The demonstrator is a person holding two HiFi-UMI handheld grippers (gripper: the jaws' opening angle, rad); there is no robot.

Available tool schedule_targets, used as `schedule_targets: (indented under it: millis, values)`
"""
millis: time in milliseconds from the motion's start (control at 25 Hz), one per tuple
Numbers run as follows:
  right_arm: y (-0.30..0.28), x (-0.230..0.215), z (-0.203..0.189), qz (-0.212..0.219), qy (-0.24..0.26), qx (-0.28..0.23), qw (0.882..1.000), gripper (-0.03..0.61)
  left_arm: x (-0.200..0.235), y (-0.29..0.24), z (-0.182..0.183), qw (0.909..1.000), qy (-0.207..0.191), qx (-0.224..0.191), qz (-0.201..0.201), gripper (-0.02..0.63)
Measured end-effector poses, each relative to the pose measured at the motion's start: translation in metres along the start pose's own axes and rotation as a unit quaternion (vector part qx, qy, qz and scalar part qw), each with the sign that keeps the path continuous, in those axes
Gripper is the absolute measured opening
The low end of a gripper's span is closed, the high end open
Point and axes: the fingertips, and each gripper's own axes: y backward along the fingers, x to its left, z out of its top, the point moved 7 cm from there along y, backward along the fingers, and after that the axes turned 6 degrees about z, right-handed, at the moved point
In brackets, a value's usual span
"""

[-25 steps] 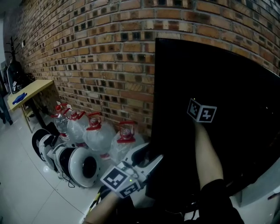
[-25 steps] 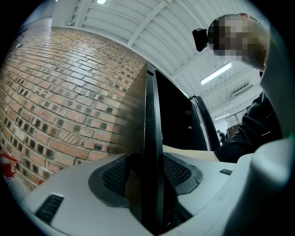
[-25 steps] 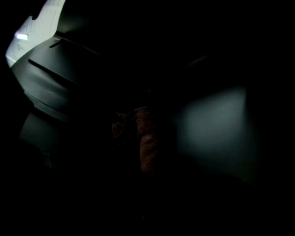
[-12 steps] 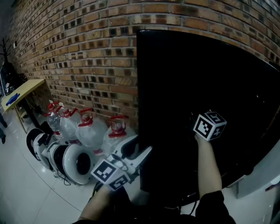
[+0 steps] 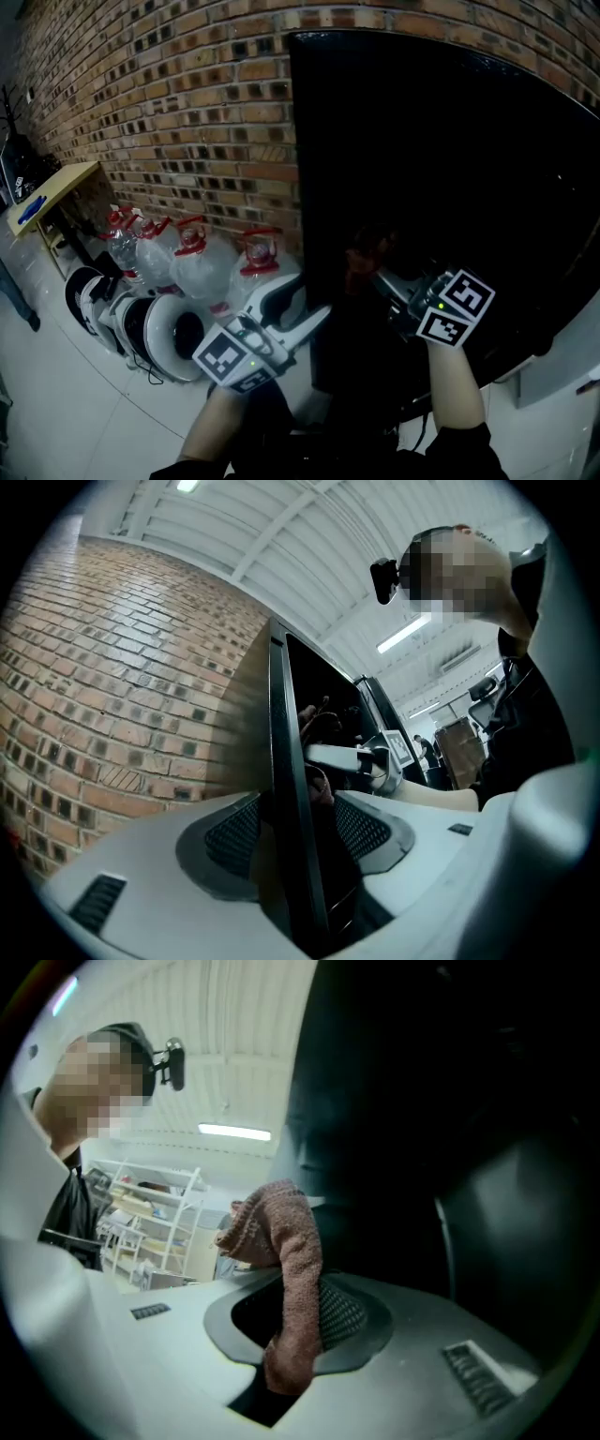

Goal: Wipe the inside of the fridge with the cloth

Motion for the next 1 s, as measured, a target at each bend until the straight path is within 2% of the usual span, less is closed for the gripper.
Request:
schedule_targets:
  millis: [160,320,600,760,1000]
  values:
    - [-0.012,0.018,0.000,0.023,0.022,0.013,0.999,0.073,0.000,0.002,-0.003,1.0000,-0.003,0.003,-0.002,0.249]
    - [-0.017,0.019,-0.004,0.012,0.026,0.015,0.999,0.074,0.000,0.003,-0.005,1.0000,-0.003,0.005,-0.004,0.249]
    - [-0.019,-0.015,-0.015,-0.029,0.004,0.009,1.000,0.074,0.003,0.001,-0.006,1.0000,-0.001,0.008,0.004,0.247]
    - [-0.020,-0.036,-0.021,-0.036,0.001,0.007,0.999,0.074,0.008,0.001,-0.009,0.9997,0.009,0.015,0.015,0.222]
    - [-0.024,-0.068,-0.028,-0.059,0.009,0.020,0.998,0.074,0.008,-0.002,-0.013,0.9995,0.015,0.024,0.015,0.222]
